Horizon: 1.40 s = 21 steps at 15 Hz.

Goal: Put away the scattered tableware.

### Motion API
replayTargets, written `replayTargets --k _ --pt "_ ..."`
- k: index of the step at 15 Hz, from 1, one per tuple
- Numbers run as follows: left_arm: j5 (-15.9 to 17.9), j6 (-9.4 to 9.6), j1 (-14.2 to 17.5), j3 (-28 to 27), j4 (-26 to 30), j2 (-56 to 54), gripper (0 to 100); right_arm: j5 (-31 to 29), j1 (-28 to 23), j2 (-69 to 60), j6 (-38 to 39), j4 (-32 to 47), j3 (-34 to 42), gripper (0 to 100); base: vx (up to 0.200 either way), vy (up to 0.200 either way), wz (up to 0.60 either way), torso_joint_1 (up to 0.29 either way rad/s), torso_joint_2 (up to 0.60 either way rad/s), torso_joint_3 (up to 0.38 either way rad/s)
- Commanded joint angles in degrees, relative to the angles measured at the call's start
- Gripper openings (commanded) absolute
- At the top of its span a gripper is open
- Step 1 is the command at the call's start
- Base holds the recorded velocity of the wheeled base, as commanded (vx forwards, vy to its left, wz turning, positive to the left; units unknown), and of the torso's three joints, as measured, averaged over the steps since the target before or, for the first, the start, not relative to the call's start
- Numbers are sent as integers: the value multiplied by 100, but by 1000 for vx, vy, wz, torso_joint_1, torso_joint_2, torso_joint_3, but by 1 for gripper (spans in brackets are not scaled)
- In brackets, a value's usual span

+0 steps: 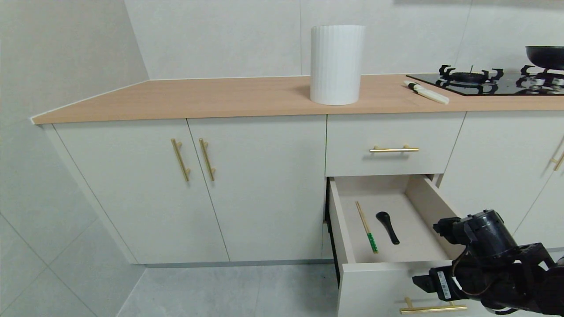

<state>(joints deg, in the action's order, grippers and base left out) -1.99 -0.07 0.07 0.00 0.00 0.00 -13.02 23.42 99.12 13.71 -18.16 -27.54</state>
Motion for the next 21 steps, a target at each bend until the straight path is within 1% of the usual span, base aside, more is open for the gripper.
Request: replayTargets --k 1,3,6,8,17,21 --pt "-3 -1 1 0 0 9 100 1 5 72 44 -29 3 100 0 0 0 0 0 0" --pt "5 -1 1 0 0 9 100 -8 5 107 79 -108 3 100 0 0 0 0 0 0" --pt "-3 -1 1 0 0 9 100 -183 5 301 79 -495 38 100 0 0 0 0 0 0" --pt "-3 -1 1 0 0 9 100 -192 -48 371 79 -618 29 100 0 0 0 0 0 0" --pt "-3 -1 1 0 0 9 100 -219 -83 494 70 -645 -190 100 0 0 0 0 0 0" --pt "-3 -1 1 0 0 9 100 -183 -241 591 35 -636 -445 100 0 0 0 0 0 0"
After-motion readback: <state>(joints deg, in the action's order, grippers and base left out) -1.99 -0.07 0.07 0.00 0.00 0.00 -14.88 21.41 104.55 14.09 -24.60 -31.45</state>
